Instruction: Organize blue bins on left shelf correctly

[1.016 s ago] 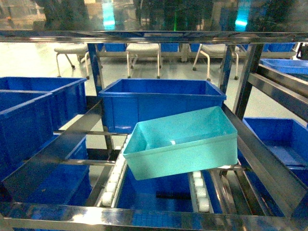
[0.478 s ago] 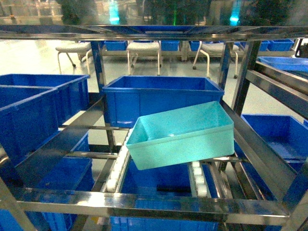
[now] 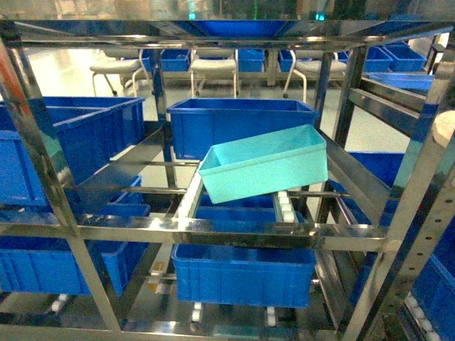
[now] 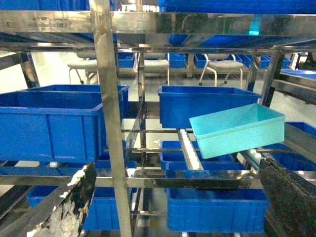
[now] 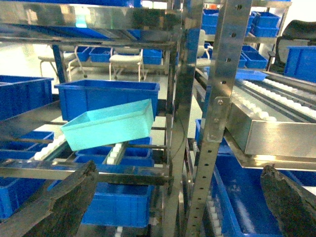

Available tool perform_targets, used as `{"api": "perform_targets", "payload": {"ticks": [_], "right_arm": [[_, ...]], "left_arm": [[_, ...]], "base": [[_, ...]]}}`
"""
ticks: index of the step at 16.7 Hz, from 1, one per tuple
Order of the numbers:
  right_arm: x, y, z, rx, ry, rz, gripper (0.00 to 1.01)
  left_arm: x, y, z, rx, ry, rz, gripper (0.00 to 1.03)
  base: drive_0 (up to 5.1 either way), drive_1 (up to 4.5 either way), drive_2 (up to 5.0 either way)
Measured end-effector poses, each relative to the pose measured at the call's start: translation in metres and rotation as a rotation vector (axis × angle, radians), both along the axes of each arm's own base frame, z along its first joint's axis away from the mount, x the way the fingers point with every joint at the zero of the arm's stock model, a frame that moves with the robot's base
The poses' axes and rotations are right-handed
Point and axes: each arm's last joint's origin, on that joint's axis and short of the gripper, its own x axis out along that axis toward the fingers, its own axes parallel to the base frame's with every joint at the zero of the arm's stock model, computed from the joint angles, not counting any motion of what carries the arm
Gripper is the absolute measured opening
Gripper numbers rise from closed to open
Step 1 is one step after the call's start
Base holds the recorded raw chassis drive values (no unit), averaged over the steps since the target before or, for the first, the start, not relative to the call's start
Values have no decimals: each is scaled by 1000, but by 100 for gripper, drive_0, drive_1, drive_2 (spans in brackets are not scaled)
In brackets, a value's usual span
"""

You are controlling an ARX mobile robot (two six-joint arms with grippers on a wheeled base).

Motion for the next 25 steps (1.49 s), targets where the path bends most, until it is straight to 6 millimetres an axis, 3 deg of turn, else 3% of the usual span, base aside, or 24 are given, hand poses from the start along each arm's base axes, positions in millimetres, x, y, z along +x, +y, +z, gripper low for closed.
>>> {"api": "perform_targets", "payload": {"ticks": [25], "right_arm": [[0, 0, 0, 0, -4, 0, 98]], "left_arm": [[0, 0, 0, 0, -2, 0, 98]], "base": [[0, 0, 0]]}}
